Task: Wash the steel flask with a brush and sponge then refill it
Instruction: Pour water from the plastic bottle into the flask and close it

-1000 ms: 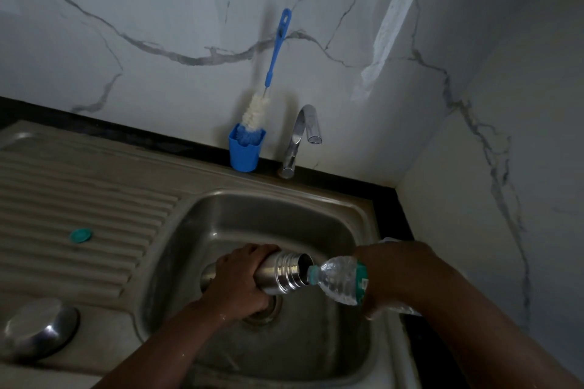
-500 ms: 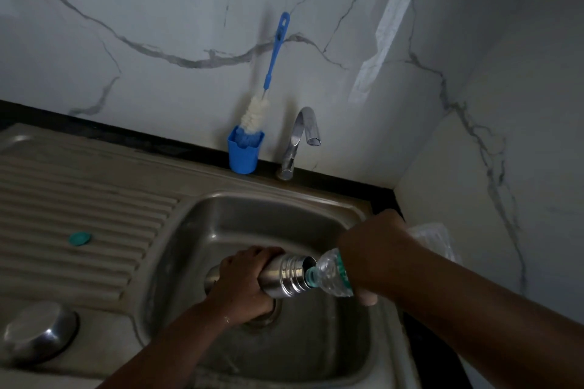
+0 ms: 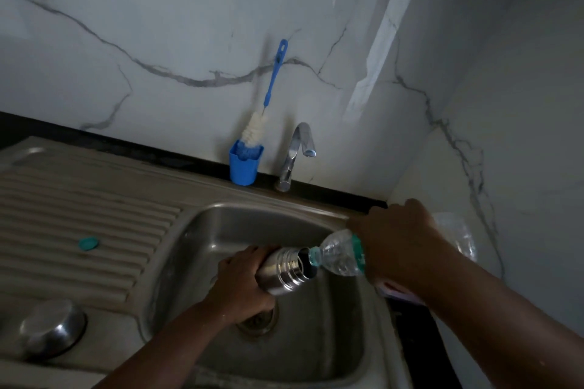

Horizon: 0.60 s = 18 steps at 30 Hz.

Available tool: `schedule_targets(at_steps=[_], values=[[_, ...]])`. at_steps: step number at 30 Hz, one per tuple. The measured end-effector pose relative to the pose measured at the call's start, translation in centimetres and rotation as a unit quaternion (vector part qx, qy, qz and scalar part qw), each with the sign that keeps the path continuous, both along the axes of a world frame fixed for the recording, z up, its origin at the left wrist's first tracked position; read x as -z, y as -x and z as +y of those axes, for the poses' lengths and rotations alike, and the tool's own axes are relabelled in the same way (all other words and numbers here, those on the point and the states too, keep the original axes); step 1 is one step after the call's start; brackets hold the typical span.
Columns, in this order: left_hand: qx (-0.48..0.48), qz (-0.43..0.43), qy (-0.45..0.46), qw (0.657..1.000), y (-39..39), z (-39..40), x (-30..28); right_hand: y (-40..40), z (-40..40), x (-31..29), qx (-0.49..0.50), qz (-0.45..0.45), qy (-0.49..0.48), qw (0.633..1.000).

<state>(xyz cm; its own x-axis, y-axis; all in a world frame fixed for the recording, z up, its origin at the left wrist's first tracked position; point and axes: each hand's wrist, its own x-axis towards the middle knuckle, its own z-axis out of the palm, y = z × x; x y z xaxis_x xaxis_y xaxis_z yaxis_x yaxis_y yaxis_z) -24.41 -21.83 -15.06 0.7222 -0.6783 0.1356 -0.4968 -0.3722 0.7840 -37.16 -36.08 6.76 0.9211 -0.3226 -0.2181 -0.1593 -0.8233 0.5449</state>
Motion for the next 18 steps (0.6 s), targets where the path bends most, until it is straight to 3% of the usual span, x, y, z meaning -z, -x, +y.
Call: schedule_targets(at_steps=[2, 4, 7, 9, 14, 18], values=[[-0.036, 0.066, 0.053, 0.996, 0.3, 0.4, -0.6, 0.5, -1.7, 0.2, 0.021, -0.034, -0.061, 0.997], [-0.058, 0.125, 0.098, 0.986, 0.8, 0.8, -1.7, 0.8, -3.5, 1.3, 0.051, -0.074, -0.192, 0.977], [-0.079, 0.163, 0.143, 0.973, 1.7, 1.3, -3.3, 1.1, -4.8, 3.6, 0.062, -0.164, -0.478, 0.861], [-0.099, 0.156, 0.167, 0.968, 2.3, 2.0, -4.5, 1.2, -4.1, 5.3, 0.057, -0.212, -0.591, 0.776], [-0.160, 0.115, 0.231, 0.953, 4.4, 5.2, -7.7, -0.1, -0.6, 6.8, 0.024, -0.251, -0.742, 0.621], [-0.227, 0.087, 0.263, 0.934, 5.2, 9.8, -10.1, -2.3, 3.2, 6.5, 0.006, -0.201, -0.813, 0.546]])
